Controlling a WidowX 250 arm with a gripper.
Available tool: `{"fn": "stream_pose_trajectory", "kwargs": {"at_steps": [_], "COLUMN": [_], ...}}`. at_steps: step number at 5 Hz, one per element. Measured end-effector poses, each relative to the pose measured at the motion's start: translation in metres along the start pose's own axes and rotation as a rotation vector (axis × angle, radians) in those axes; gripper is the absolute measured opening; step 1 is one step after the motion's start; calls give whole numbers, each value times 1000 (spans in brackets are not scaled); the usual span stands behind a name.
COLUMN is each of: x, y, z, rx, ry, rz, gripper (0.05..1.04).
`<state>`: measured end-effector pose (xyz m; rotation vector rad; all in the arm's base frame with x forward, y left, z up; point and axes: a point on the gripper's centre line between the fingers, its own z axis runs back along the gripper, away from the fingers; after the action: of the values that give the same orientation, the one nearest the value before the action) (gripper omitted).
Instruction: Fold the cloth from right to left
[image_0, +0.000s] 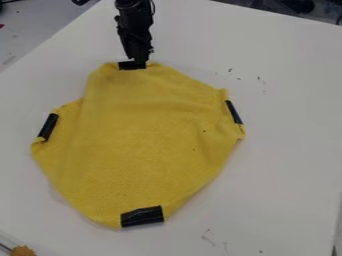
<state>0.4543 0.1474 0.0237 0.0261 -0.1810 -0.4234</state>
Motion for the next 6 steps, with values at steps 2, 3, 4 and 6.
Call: {"fn": "stream_pose_trajectory", "kwargs": {"at_steps": [2,3,4,6], "x": [0,0,0,0], "y": [-1,-1,-1,-4], "z": [3,2,3,3], "rx": [-12,-12,-12,-29], "ry": [3,3,10,8], "rz": [-1,4,9,-1], "gripper": [59,76,224,786]}}
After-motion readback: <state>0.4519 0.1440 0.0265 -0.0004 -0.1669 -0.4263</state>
